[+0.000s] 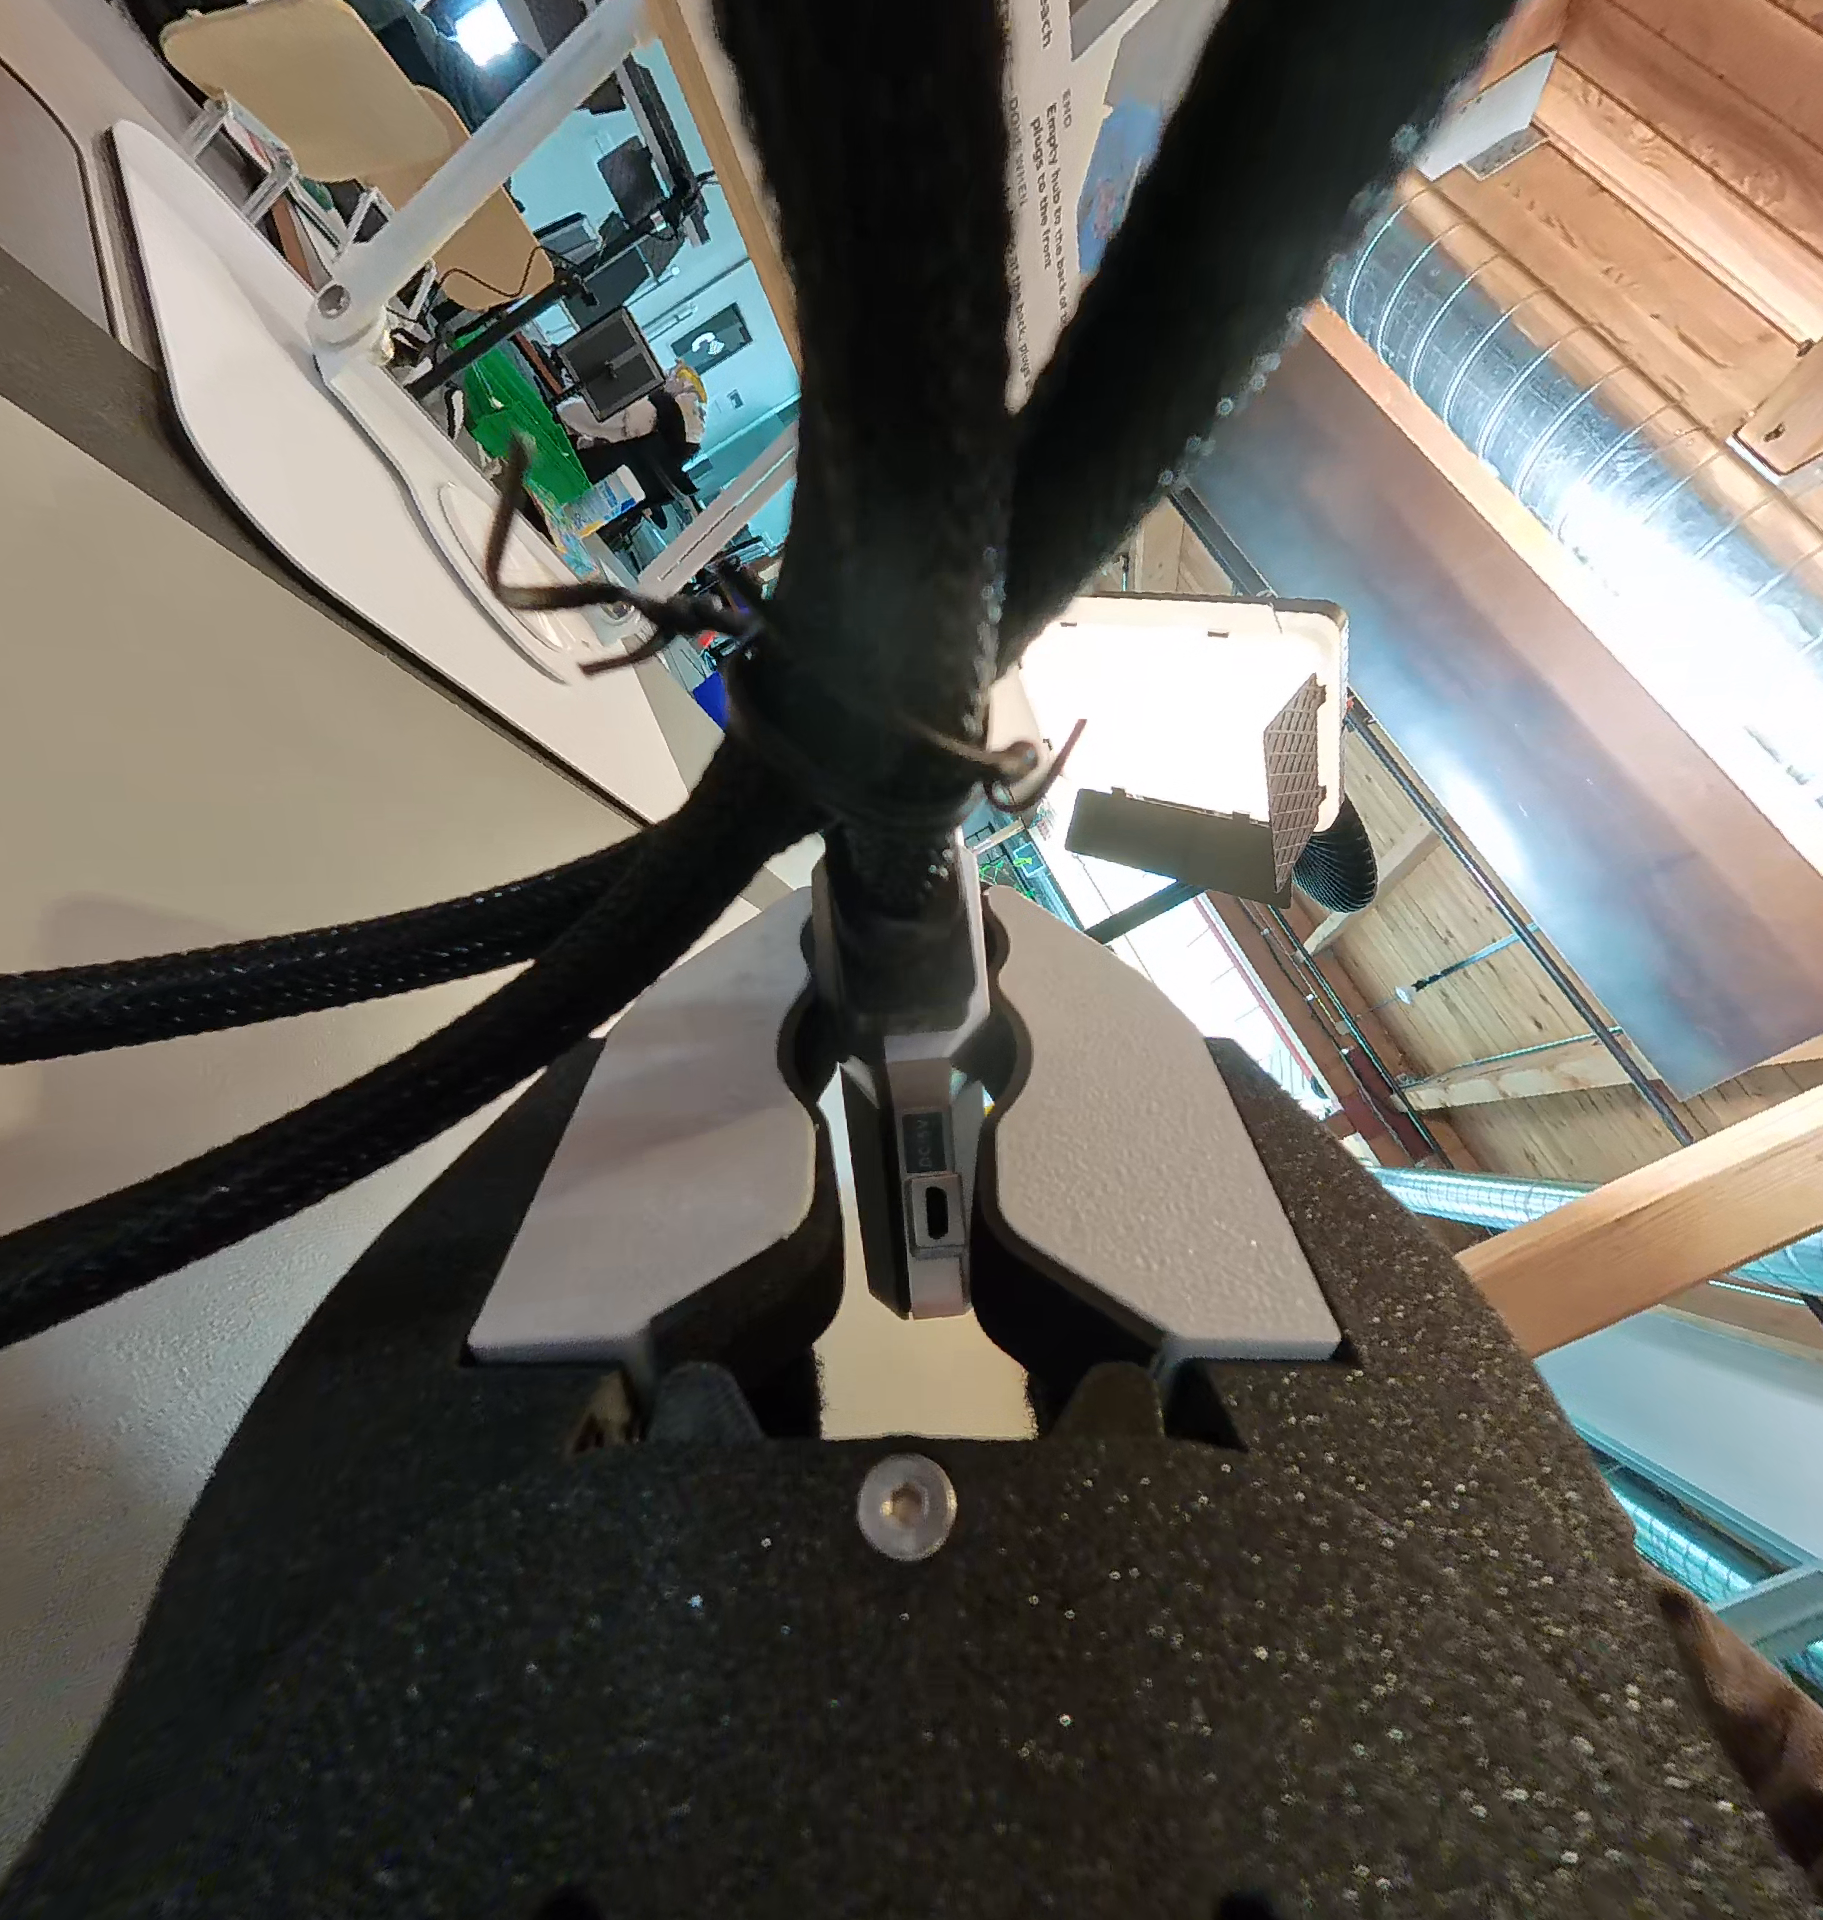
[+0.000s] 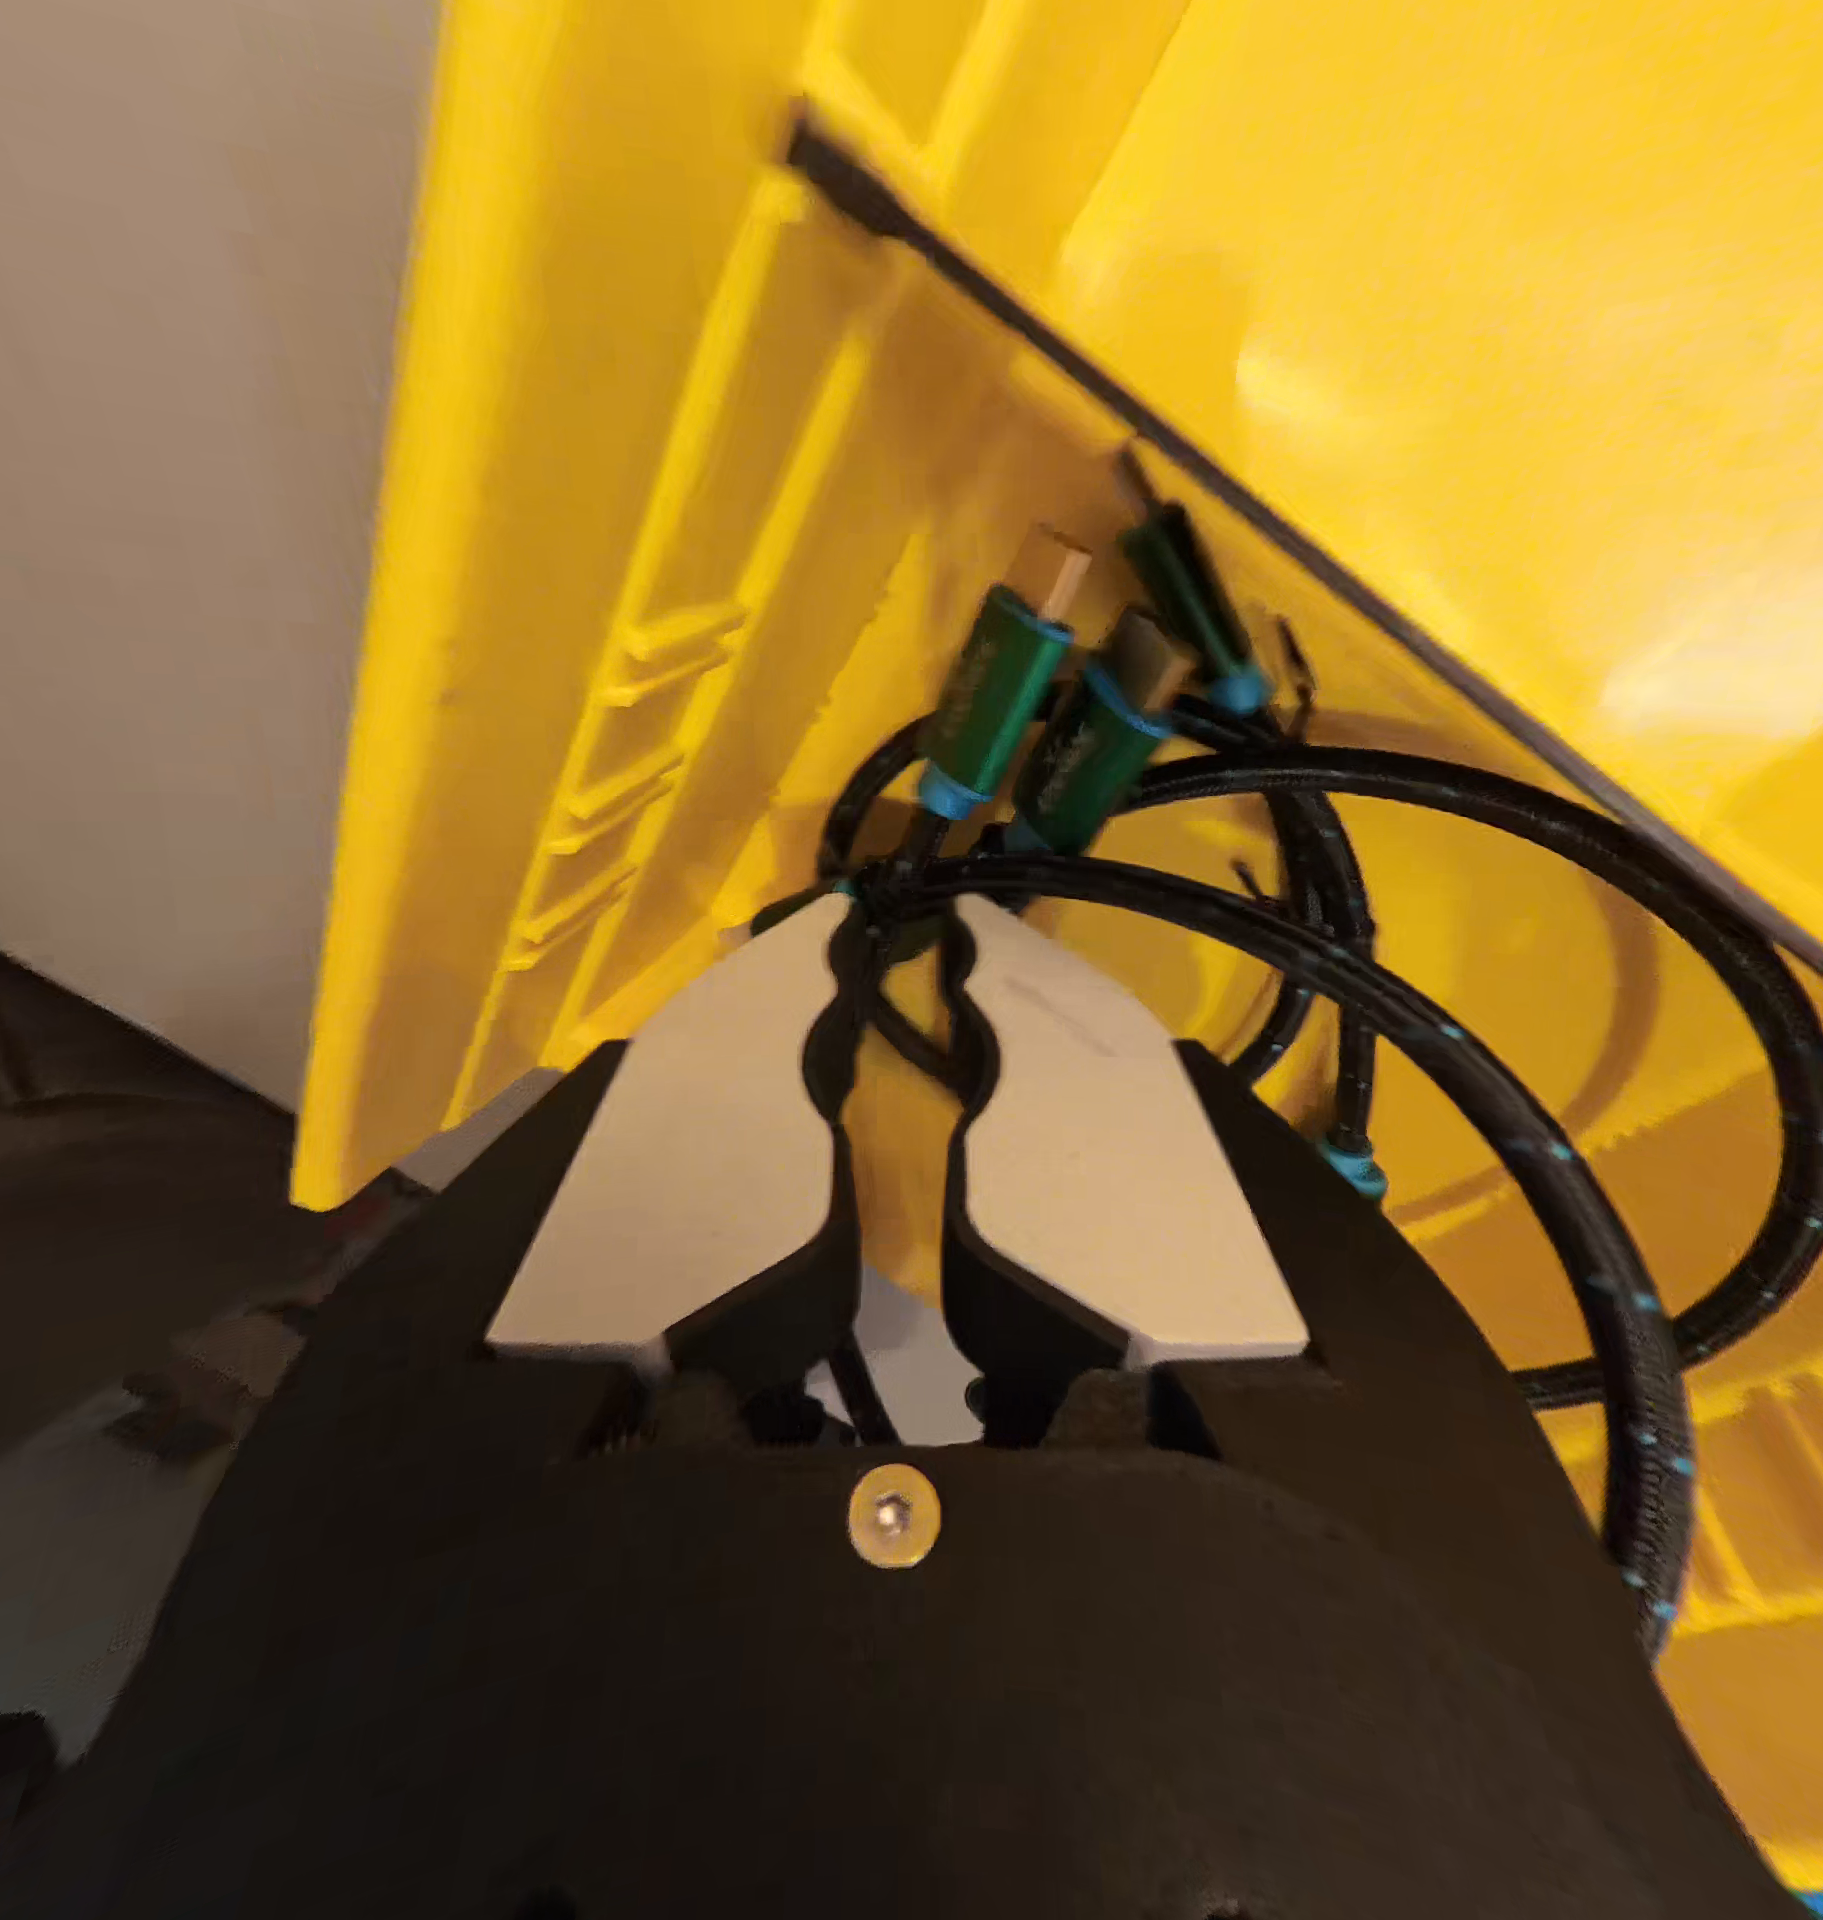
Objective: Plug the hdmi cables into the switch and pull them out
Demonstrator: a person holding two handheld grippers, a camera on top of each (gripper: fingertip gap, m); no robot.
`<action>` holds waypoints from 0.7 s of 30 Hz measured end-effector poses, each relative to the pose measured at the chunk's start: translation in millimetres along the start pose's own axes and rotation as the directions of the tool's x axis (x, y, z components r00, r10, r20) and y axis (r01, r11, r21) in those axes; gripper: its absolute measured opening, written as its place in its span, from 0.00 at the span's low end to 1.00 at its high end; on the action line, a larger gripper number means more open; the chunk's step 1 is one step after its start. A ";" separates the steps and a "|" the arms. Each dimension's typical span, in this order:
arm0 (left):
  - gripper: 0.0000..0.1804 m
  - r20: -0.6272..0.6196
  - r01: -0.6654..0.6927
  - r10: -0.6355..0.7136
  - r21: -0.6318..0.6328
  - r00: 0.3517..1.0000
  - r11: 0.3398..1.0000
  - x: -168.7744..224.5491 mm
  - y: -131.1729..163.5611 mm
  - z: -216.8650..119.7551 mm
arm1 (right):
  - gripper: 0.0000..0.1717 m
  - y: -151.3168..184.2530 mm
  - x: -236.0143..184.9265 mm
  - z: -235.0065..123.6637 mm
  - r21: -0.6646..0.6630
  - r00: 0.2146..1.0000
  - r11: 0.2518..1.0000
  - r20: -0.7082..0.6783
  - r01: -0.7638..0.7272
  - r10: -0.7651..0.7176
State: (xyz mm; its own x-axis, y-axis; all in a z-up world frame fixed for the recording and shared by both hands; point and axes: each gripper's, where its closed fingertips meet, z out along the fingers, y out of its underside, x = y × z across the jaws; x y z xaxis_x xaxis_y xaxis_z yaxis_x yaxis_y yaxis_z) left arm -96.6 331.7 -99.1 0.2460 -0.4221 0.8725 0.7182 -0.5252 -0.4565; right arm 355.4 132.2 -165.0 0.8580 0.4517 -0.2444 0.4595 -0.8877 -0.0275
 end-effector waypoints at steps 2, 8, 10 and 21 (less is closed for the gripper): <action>0.13 -0.001 0.005 -0.005 -0.001 1.000 1.000 -0.2 0.0 0.1 | 0.06 2.2 -2.0 -1.7 -0.019 0.995 0.996 -0.034 0.090 -0.091; 0.13 -0.005 -0.004 0.004 -0.022 1.000 1.000 1.1 3.4 1.7 | 0.02 8.4 9.9 -18.3 -0.149 0.884 0.922 -0.262 0.358 -0.386; 0.13 -0.006 -0.003 0.003 -0.028 1.000 1.000 1.3 4.3 2.0 | 0.12 14.4 16.1 -34.4 -0.197 0.863 0.925 -0.339 0.326 -0.376; 0.13 -0.069 -0.057 0.047 -0.153 0.997 0.987 14.0 22.8 10.3 | 0.14 -76.6 -124.9 -80.6 0.191 0.742 0.820 -0.568 0.539 -0.355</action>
State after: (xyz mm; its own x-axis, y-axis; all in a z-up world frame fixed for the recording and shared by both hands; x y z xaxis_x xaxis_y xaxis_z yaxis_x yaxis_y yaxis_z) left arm -70.1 321.3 -95.5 0.2342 -0.4960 0.8361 0.5953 -0.6068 -0.5267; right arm 231.4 150.9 -54.2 0.6039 0.7010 0.3794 0.7956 -0.5015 -0.3397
